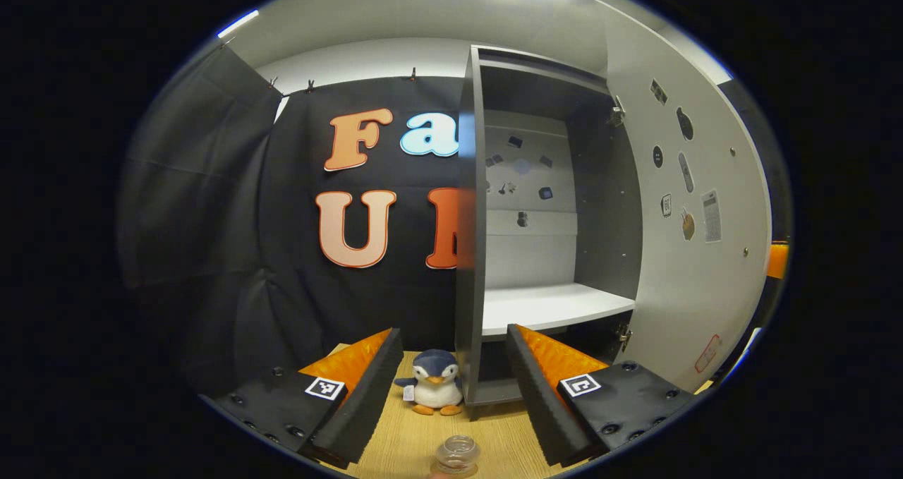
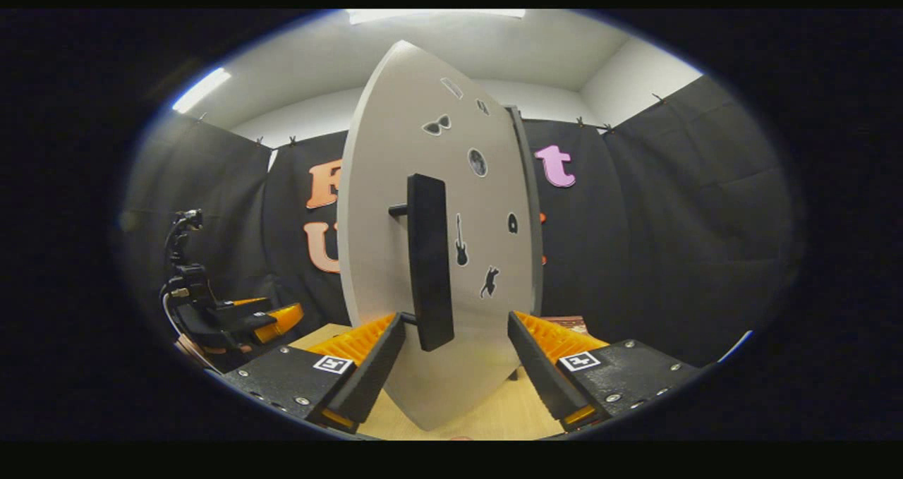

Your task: Open the cabinet door with the right hand, grasp the bottle in the cabinet with the left hand and place it on the coaster, then close the cabinet door with the right hand.

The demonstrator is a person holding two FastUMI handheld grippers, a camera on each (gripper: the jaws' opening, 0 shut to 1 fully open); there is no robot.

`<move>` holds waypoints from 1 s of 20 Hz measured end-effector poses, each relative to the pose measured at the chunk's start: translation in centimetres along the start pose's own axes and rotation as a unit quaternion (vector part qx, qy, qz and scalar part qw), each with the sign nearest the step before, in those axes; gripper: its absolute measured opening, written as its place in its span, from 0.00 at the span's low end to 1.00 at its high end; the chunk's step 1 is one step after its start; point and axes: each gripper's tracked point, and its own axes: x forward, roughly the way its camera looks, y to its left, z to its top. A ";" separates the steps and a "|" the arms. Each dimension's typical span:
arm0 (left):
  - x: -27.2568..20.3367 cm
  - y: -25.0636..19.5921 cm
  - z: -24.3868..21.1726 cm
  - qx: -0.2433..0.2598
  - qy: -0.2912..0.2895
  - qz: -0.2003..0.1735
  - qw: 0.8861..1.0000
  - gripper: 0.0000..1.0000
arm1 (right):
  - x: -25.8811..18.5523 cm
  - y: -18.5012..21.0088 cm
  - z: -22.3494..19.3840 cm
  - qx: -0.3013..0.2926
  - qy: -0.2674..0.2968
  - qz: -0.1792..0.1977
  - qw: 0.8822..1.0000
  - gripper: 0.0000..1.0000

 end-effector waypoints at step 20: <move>0.0 9.5 -1.2 -0.010 0.013 0.077 0.997 0.96 | 8.2 6.0 -1.1 0.002 0.008 0.081 0.997 0.93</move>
